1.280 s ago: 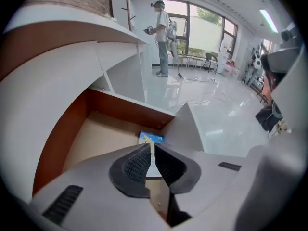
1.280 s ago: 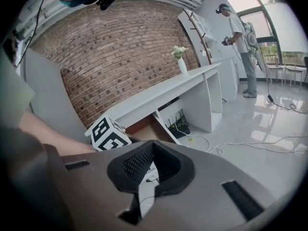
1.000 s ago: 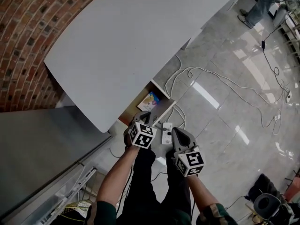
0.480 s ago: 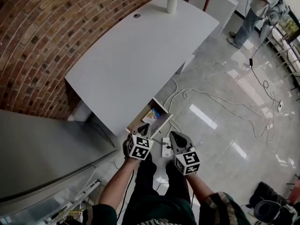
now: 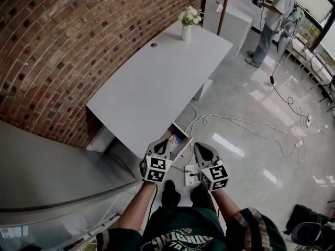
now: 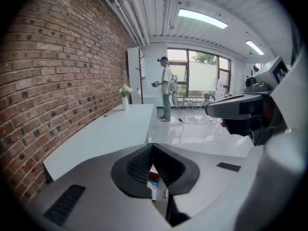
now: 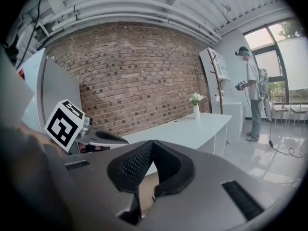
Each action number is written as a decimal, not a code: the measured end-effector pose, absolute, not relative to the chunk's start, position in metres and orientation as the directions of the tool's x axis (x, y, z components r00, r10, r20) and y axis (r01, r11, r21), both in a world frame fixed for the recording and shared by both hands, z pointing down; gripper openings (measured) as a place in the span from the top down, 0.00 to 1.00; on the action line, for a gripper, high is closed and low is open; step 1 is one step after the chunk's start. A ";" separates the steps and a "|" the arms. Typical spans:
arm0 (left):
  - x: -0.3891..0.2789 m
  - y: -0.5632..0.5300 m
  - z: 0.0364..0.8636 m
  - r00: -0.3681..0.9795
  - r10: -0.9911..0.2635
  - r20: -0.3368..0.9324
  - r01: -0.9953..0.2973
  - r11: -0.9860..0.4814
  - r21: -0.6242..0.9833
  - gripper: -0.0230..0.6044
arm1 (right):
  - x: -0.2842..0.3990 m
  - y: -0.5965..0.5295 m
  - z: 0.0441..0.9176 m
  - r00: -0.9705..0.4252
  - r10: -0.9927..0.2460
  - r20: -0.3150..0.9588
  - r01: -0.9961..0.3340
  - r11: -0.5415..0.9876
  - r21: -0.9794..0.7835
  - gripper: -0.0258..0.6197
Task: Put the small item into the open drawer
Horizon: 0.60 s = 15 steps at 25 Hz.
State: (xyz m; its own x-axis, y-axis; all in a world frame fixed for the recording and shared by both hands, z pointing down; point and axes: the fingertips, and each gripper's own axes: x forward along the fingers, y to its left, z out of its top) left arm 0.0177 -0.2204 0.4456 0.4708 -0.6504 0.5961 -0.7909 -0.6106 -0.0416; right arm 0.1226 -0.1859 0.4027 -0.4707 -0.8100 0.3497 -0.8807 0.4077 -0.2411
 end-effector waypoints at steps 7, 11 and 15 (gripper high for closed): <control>0.023 -0.218 0.379 0.520 -0.694 0.498 -0.787 -0.615 -0.035 0.94 | 0.113 -0.184 0.348 -0.469 -0.835 0.287 -0.882 0.426 -0.203 0.92; 0.017 -0.226 0.364 0.532 -0.709 0.463 -0.781 -0.622 -0.056 0.94 | 0.100 -0.185 0.334 -0.486 -0.829 0.275 -0.873 0.454 -0.176 0.92; 0.008 -0.225 0.359 0.532 -0.714 0.456 -0.783 -0.620 -0.057 0.94 | 0.094 -0.184 0.330 -0.483 -0.829 0.282 -0.875 0.458 -0.154 0.92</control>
State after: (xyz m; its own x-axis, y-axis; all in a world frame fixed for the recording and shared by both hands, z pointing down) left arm 0.0081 -0.2248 0.3595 0.5315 -0.7136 0.4564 -0.7827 -0.6198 -0.0575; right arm 0.0941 -0.1839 0.3302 -0.4833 -0.8287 0.2821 -0.8754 0.4581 -0.1542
